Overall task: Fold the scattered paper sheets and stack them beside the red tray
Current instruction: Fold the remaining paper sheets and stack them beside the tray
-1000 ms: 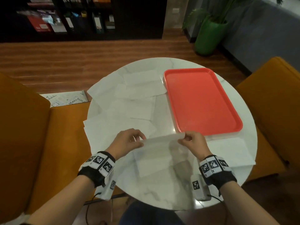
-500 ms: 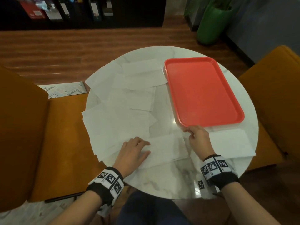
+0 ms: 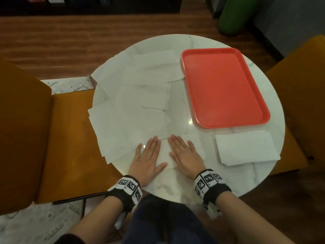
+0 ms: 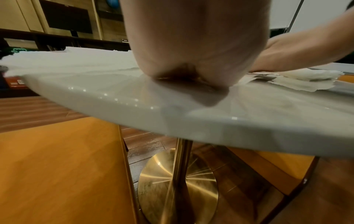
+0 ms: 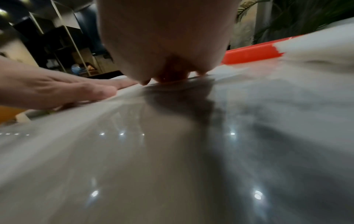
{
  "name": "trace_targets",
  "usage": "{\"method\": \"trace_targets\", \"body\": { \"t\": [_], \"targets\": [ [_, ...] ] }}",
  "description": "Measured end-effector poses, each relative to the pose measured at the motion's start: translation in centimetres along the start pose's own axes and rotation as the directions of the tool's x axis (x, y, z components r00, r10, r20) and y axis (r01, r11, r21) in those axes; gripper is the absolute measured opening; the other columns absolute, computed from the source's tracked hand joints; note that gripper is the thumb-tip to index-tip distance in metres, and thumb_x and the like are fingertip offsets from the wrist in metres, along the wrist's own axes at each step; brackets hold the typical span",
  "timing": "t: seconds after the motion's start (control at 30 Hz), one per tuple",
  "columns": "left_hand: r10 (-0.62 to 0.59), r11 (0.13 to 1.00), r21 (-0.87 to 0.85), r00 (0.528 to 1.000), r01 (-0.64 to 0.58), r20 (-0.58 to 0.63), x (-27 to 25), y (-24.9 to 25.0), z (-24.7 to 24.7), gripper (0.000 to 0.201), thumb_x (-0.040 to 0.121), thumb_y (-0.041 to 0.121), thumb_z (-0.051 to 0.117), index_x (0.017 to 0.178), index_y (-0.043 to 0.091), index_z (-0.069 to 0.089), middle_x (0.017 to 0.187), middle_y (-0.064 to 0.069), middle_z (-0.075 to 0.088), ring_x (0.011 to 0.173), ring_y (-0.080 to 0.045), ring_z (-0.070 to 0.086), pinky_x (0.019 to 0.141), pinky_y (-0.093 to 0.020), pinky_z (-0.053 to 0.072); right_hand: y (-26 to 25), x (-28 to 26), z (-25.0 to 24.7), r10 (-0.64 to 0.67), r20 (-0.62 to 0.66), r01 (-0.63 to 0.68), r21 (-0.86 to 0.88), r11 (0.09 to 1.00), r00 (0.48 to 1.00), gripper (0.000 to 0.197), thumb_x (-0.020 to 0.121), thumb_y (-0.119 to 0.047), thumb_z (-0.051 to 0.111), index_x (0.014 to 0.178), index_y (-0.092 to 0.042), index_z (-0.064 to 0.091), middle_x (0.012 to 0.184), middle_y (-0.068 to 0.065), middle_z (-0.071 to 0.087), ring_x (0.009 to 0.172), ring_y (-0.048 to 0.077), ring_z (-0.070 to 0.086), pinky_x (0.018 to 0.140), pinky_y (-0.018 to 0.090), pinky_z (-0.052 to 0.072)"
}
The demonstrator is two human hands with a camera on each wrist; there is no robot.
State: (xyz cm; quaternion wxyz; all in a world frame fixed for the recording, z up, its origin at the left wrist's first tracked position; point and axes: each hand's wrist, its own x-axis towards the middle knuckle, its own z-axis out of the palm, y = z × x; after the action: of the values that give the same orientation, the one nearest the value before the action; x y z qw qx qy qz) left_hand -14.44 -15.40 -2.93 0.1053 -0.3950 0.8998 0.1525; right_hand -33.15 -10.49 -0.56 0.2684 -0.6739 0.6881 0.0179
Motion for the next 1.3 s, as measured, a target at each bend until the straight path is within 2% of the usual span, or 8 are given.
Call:
{"method": "trace_targets", "body": {
  "t": [0.23,0.47,0.63,0.77,0.9,0.97,1.1,1.3],
  "targets": [
    [0.028,1.000,-0.013,0.999,-0.028,-0.026,0.2,-0.3,0.5,0.087,0.086,0.069,-0.013,0.151,0.011,-0.011,0.159,-0.003,-0.017,0.147,-0.020,-0.012,0.115,-0.042,-0.014,4.2,-2.1,-1.3,0.182,-0.027,-0.182,-0.007,0.983,0.983,0.052,0.102,-0.034,0.013,0.150,-0.026,-0.006,0.158,-0.010,-0.011,0.144,0.005,-0.011,0.118,0.038,-0.007],
    [0.008,0.999,-0.034,1.000,-0.008,-0.002,0.1,-0.2,0.0,0.088,0.080,0.072,-0.017,0.149,0.016,-0.020,0.157,0.000,-0.021,0.146,-0.017,-0.014,0.113,-0.045,-0.017,2.6,0.7,-3.4,0.142,-0.272,-0.143,0.016,0.990,0.952,0.050,0.096,-0.023,0.046,0.144,-0.015,0.033,0.144,0.008,0.042,0.133,0.024,0.037,0.114,0.042,0.020],
    [0.028,0.999,-0.013,0.996,-0.029,-0.088,0.5,0.6,-1.4,0.078,0.089,0.061,0.026,0.150,0.020,0.000,0.160,-0.007,0.014,0.146,-0.025,0.019,0.113,-0.059,0.008,2.3,1.2,-4.5,0.362,-0.180,-0.345,0.119,0.931,0.915,0.035,0.085,-0.025,0.058,0.119,-0.020,0.054,0.121,0.006,0.044,0.116,0.026,0.036,0.098,0.041,0.029],
    [0.035,0.994,-0.104,0.995,-0.045,-0.095,1.7,2.4,-4.7,0.082,0.090,0.049,0.048,0.149,0.027,-0.005,0.159,-0.003,0.015,0.146,-0.020,0.016,0.113,-0.061,0.002,2.9,0.3,-5.4,0.329,-0.133,-0.279,0.300,0.912,0.935,0.013,0.081,-0.017,0.062,0.093,-0.021,0.060,0.107,0.000,0.048,0.104,0.017,0.045,0.092,0.037,0.033],
    [0.028,0.955,-0.292,0.996,-0.053,-0.089,3.5,3.9,-7.9,0.043,0.094,0.037,0.050,0.136,0.025,0.045,0.121,0.001,0.062,0.112,-0.018,0.056,0.112,-0.047,0.023,4.3,-2.0,-7.1,0.305,-0.229,-0.068,0.689,0.722,0.924,0.014,0.077,-0.009,0.069,0.083,-0.020,0.063,0.089,-0.005,0.065,0.086,0.009,0.060,0.073,0.018,0.043],
    [0.054,0.872,-0.484,0.997,-0.076,-0.059,4.3,4.5,-9.2,0.025,0.095,0.030,0.053,0.114,0.020,0.064,0.101,0.000,0.071,0.095,-0.020,0.063,0.094,-0.041,0.044,5.8,-3.4,-7.5,0.370,-0.268,-0.039,0.763,0.646,0.889,0.021,0.077,-0.013,0.072,0.094,-0.023,0.066,0.096,-0.007,0.067,0.092,0.007,0.061,0.078,0.022,0.048],
    [0.103,0.744,-0.652,0.989,-0.148,-0.107,5.7,6.1,-11.3,0.016,0.093,0.025,0.057,0.098,0.016,0.070,0.093,0.003,0.072,0.090,-0.014,0.064,0.084,-0.035,0.049,8.4,-5.7,-7.8,0.483,-0.234,-0.034,0.875,0.482,0.844,0.020,0.085,-0.008,0.064,0.101,-0.019,0.065,0.092,-0.004,0.071,0.084,0.013,0.066,0.072,0.024,0.053],
    [0.028,0.645,-0.760,0.996,-0.081,-0.083,5.4,6.7,-12.3,0.016,0.091,0.028,0.063,0.105,0.025,0.068,0.088,0.004,0.071,0.083,-0.006,0.065,0.076,-0.015,0.049,12.6,-9.2,-8.5,0.681,-0.158,-0.011,0.971,0.237,0.715,0.013,0.093,-0.012,0.054,0.093,-0.015,0.067,0.095,0.005,0.069,0.086,0.020,0.062,0.069,0.028,0.051]
  ]
}}
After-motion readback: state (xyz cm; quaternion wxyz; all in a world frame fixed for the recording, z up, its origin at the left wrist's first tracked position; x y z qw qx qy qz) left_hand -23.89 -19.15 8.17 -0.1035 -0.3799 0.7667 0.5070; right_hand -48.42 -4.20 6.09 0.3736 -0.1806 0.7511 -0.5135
